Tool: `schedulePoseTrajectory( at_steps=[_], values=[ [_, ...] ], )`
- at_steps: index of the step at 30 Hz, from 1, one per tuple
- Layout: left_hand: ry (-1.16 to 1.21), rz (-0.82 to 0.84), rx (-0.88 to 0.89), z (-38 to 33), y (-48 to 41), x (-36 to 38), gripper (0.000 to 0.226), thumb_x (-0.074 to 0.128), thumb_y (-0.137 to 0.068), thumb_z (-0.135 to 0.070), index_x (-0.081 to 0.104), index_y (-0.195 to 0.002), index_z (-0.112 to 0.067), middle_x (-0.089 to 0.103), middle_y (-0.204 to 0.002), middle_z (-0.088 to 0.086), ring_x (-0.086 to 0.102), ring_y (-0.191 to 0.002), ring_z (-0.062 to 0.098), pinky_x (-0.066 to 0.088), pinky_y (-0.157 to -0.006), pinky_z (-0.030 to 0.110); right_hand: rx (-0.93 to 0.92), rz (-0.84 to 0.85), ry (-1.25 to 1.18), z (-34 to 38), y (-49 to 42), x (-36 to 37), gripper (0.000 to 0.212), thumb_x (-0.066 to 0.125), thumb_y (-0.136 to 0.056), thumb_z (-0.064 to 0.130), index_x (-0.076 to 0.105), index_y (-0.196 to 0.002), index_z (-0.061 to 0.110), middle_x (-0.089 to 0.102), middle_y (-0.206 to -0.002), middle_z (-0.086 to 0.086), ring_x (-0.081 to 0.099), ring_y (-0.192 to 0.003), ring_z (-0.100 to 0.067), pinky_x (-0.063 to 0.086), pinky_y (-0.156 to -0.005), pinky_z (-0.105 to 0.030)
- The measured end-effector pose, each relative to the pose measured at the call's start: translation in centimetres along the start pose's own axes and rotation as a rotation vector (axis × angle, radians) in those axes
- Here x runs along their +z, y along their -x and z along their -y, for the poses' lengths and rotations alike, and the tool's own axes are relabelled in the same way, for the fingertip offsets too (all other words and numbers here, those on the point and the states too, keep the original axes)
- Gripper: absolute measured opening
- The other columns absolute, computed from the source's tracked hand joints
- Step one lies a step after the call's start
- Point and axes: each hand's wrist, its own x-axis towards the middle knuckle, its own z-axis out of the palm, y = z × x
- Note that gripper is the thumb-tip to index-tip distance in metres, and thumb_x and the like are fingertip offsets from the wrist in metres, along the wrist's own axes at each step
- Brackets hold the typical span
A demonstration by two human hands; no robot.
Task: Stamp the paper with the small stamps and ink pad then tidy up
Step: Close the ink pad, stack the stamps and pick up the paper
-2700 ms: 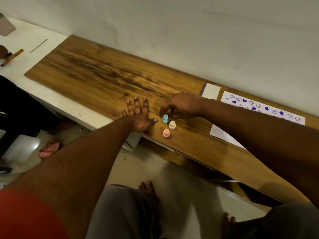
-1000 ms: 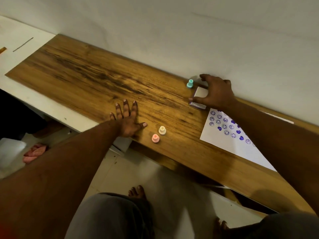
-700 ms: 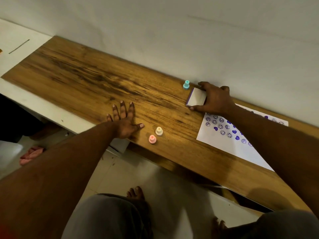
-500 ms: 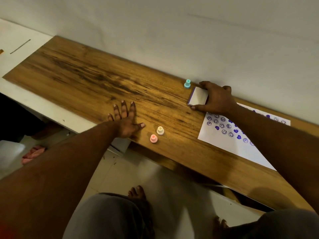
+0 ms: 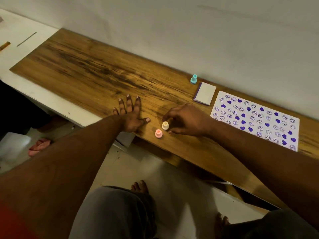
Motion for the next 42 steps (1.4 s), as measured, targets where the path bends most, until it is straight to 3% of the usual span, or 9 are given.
schedulePoseTrajectory(
  at_steps=[6, 11, 15, 19, 30, 34, 37, 40, 42],
  values=[
    [0.003, 0.002, 0.005, -0.2, 0.1, -0.2, 0.11, 0.048, -0.096, -0.072, -0.034, -0.157, -0.031, -0.047, -0.159, 0.011, -0.037, -0.149, 0.043, -0.012, -0.12, 0.063, 0.106, -0.1, 0.011, 0.1, -0.7, 0.8, 0.029, 0.07, -0.092, 0.04, 0.07, -0.119, 0.028, 0.068, -0.113, 0.009, 0.062, -0.097, -0.007, 0.056, -0.078, -0.029],
    [0.004, 0.004, 0.023, -0.1, 0.4, -0.3, 0.109, 0.047, -0.097, -0.071, -0.033, -0.157, -0.031, -0.046, -0.16, 0.012, -0.037, -0.149, 0.043, -0.012, -0.12, 0.064, 0.488, -0.285, 0.039, -3.0, -2.9, -1.3, 0.034, 0.069, -0.091, 0.048, 0.073, -0.117, 0.027, 0.071, -0.104, 0.008, 0.063, -0.091, -0.011, 0.05, -0.068, -0.026],
    [0.003, 0.006, 0.026, 0.1, 0.4, -0.4, 0.109, 0.047, -0.097, -0.071, -0.034, -0.157, -0.031, -0.047, -0.159, 0.012, -0.038, -0.148, 0.043, -0.012, -0.12, 0.063, 0.73, -0.401, 0.102, -6.2, -3.8, -3.2, 0.035, 0.069, -0.086, 0.053, 0.077, -0.108, 0.027, 0.075, -0.096, 0.003, 0.069, -0.09, -0.019, 0.048, -0.069, -0.028],
    [0.007, 0.011, 0.022, 0.1, 0.4, -0.4, 0.109, 0.049, -0.097, -0.07, -0.034, -0.157, -0.031, -0.047, -0.159, 0.012, -0.038, -0.148, 0.042, -0.013, -0.12, 0.063, 0.828, -0.44, 0.142, -7.6, -3.6, -3.7, 0.034, 0.069, -0.085, 0.05, 0.078, -0.103, 0.022, 0.075, -0.094, -0.003, 0.069, -0.09, -0.025, 0.054, -0.073, -0.033],
    [0.006, 0.014, 0.035, 0.0, 0.6, -0.6, 0.109, 0.048, -0.097, -0.069, -0.034, -0.157, -0.03, -0.046, -0.16, 0.013, -0.037, -0.148, 0.043, -0.013, -0.121, 0.063, 0.823, -0.491, 0.126, -8.5, -3.0, -3.2, 0.04, 0.067, -0.086, 0.052, 0.076, -0.111, 0.022, 0.075, -0.091, -0.002, 0.07, -0.086, -0.022, 0.052, -0.072, -0.031],
    [0.01, 0.011, 0.036, 0.2, 0.5, -0.5, 0.109, 0.049, -0.097, -0.07, -0.034, -0.157, -0.03, -0.046, -0.16, 0.013, -0.037, -0.148, 0.043, -0.012, -0.12, 0.064, 0.819, -0.509, 0.147, -8.9, -2.9, -3.2, 0.048, 0.068, -0.085, 0.06, 0.076, -0.114, 0.023, 0.077, -0.097, -0.001, 0.069, -0.089, -0.021, 0.058, -0.079, -0.038],
    [0.014, 0.011, 0.04, 0.2, 0.5, -0.5, 0.109, 0.049, -0.097, -0.07, -0.033, -0.157, -0.03, -0.046, -0.16, 0.013, -0.037, -0.148, 0.043, -0.012, -0.12, 0.064, 0.798, -0.604, 0.171, -8.3, -2.3, -3.8, 0.057, 0.064, -0.083, 0.071, 0.078, -0.113, 0.024, 0.077, -0.098, 0.002, 0.069, -0.089, -0.019, 0.056, -0.076, -0.035],
    [0.021, 0.012, 0.032, 0.4, 0.4, -0.5, 0.11, 0.049, -0.097, -0.07, -0.033, -0.157, -0.031, -0.047, -0.159, 0.012, -0.039, -0.147, 0.043, -0.013, -0.12, 0.064, 0.647, -0.637, 0.098, -5.3, -1.1, -3.9, 0.055, 0.061, -0.084, 0.074, 0.078, -0.107, 0.026, 0.073, -0.089, 0.006, 0.065, -0.082, -0.013, 0.052, -0.07, -0.03],
    [0.021, 0.01, 0.028, 0.4, 0.3, -0.4, 0.11, 0.05, -0.097, -0.07, -0.033, -0.157, -0.031, -0.046, -0.16, 0.012, -0.039, -0.147, 0.042, -0.013, -0.119, 0.064, 0.447, -0.531, -0.01, -2.3, 0.0, -2.9, 0.046, 0.065, -0.086, 0.068, 0.077, -0.106, 0.028, 0.068, -0.089, 0.01, 0.061, -0.081, -0.009, 0.047, -0.067, -0.026]
  ],
)
